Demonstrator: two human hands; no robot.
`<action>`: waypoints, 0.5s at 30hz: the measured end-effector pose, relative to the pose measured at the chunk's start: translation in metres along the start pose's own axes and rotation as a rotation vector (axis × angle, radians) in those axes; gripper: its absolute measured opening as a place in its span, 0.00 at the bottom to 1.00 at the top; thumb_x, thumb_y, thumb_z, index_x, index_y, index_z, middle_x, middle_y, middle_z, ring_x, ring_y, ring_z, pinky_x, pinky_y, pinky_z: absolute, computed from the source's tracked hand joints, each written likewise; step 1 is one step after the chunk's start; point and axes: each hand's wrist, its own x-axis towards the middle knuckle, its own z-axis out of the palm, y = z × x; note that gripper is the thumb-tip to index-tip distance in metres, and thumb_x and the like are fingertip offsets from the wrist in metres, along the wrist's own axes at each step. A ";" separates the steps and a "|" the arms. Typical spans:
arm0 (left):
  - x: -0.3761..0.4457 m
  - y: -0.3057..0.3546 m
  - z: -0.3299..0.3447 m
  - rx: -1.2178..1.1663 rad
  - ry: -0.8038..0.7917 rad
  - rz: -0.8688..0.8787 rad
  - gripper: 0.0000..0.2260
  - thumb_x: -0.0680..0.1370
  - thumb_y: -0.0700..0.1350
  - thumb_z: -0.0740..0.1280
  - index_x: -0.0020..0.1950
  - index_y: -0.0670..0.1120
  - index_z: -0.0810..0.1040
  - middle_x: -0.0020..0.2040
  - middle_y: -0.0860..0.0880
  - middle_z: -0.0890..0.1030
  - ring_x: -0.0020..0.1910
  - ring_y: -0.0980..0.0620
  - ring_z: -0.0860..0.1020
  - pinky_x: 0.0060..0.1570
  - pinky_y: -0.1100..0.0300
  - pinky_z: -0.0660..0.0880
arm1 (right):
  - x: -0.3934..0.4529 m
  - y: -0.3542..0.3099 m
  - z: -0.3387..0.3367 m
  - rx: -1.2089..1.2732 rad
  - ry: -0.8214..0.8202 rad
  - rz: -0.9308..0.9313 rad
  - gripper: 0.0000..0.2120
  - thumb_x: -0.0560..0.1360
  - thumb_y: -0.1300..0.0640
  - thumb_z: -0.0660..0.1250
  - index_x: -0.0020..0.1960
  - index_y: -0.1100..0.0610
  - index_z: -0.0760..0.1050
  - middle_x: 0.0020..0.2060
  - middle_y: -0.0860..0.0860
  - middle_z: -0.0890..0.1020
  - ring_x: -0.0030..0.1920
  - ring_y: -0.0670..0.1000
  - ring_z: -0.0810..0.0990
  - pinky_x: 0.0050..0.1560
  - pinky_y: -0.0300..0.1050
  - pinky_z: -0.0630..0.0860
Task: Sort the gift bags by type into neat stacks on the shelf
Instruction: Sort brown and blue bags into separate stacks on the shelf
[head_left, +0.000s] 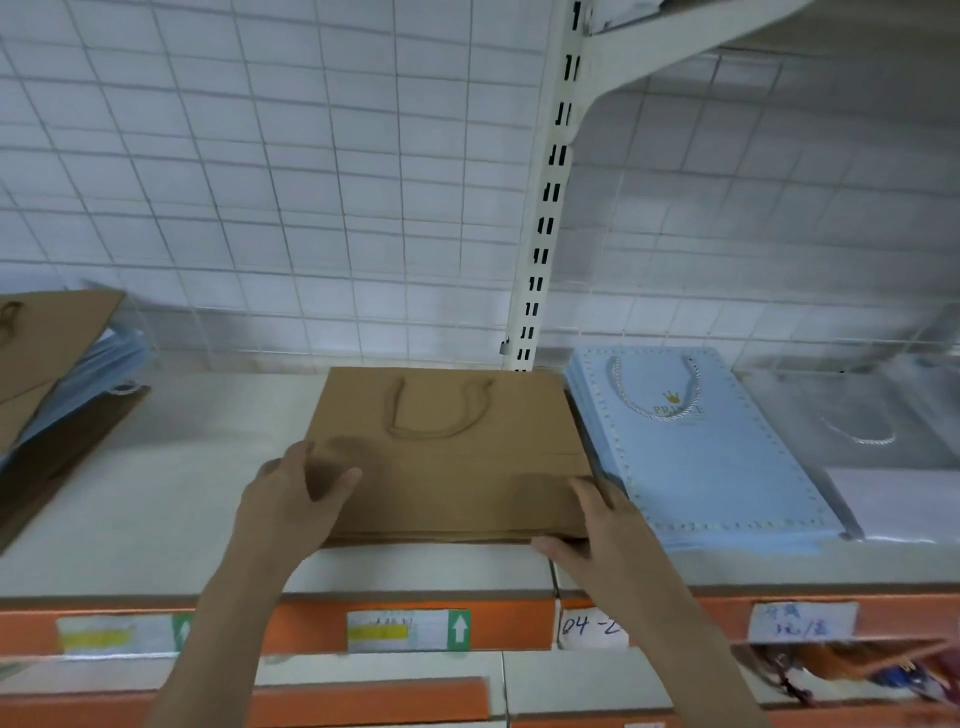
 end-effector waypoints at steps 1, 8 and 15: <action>-0.007 -0.002 -0.002 0.007 -0.035 0.022 0.33 0.72 0.59 0.67 0.72 0.46 0.61 0.67 0.42 0.71 0.64 0.41 0.70 0.62 0.50 0.67 | 0.000 0.001 0.000 0.002 0.007 0.002 0.31 0.73 0.41 0.63 0.71 0.52 0.58 0.68 0.50 0.64 0.67 0.52 0.64 0.65 0.43 0.65; -0.035 -0.006 -0.003 0.097 -0.148 0.169 0.39 0.69 0.54 0.72 0.74 0.50 0.56 0.69 0.44 0.64 0.65 0.42 0.66 0.63 0.52 0.66 | -0.004 0.004 -0.002 -0.007 0.047 0.026 0.27 0.76 0.47 0.63 0.71 0.55 0.61 0.67 0.52 0.65 0.65 0.53 0.67 0.64 0.42 0.65; -0.033 -0.016 -0.015 0.107 -0.088 0.148 0.37 0.68 0.53 0.74 0.73 0.50 0.61 0.75 0.42 0.54 0.72 0.41 0.60 0.68 0.50 0.61 | -0.003 -0.020 -0.001 -0.066 0.137 0.023 0.19 0.76 0.60 0.62 0.66 0.59 0.69 0.66 0.55 0.66 0.67 0.55 0.65 0.66 0.44 0.65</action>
